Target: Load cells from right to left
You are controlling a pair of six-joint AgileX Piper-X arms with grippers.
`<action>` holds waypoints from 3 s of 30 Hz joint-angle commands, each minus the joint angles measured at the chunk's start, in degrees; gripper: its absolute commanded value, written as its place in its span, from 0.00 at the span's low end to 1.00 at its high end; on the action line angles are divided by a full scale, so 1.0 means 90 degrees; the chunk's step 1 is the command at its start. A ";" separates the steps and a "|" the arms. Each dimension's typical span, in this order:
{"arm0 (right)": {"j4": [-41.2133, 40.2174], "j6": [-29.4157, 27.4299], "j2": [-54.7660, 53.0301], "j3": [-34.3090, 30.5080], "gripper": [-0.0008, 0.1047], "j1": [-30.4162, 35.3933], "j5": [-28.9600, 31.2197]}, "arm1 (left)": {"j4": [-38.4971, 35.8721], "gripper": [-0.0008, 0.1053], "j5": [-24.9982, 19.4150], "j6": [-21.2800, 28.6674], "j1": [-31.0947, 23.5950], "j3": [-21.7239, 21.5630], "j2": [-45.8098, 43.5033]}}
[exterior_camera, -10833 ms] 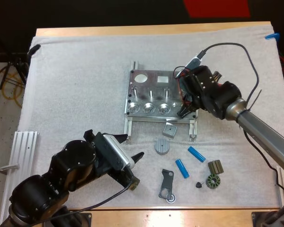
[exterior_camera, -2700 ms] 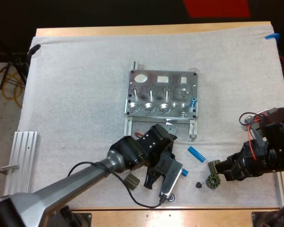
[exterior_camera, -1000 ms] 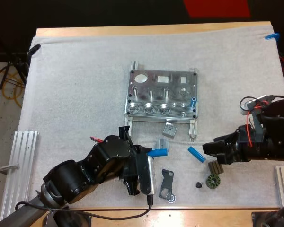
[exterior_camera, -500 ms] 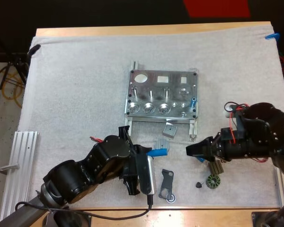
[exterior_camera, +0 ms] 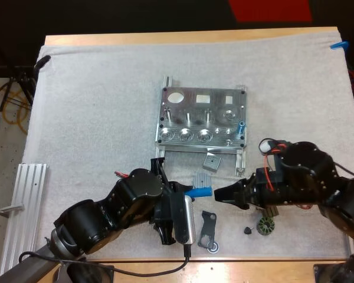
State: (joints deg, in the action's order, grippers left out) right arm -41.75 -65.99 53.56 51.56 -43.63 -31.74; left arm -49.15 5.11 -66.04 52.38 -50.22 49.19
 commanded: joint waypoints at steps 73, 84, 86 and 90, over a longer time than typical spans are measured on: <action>0.0706 -0.0602 0.0626 -0.0040 0.05 -0.0520 0.0358 | -0.0181 0.49 0.0297 -0.0347 0.0015 -0.0275 -0.0069; 0.0150 -0.1338 0.0626 -0.0040 0.05 -0.0520 0.0541 | -0.1435 0.54 0.0216 -0.0958 0.0015 -0.0869 -0.0069; -0.0060 -0.1627 0.0626 -0.0040 0.05 -0.0520 0.0548 | -0.1660 0.54 0.0216 -0.1490 0.0015 -0.1076 -0.0069; -0.0187 -0.1847 0.0609 -0.0040 0.05 -0.0520 0.0566 | -0.1800 0.54 0.0216 -0.2364 0.0015 -0.1299 -0.0069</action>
State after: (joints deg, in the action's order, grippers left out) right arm -43.33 -81.35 59.45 51.28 -48.21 -26.61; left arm -64.53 7.12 -84.57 52.38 -61.21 48.99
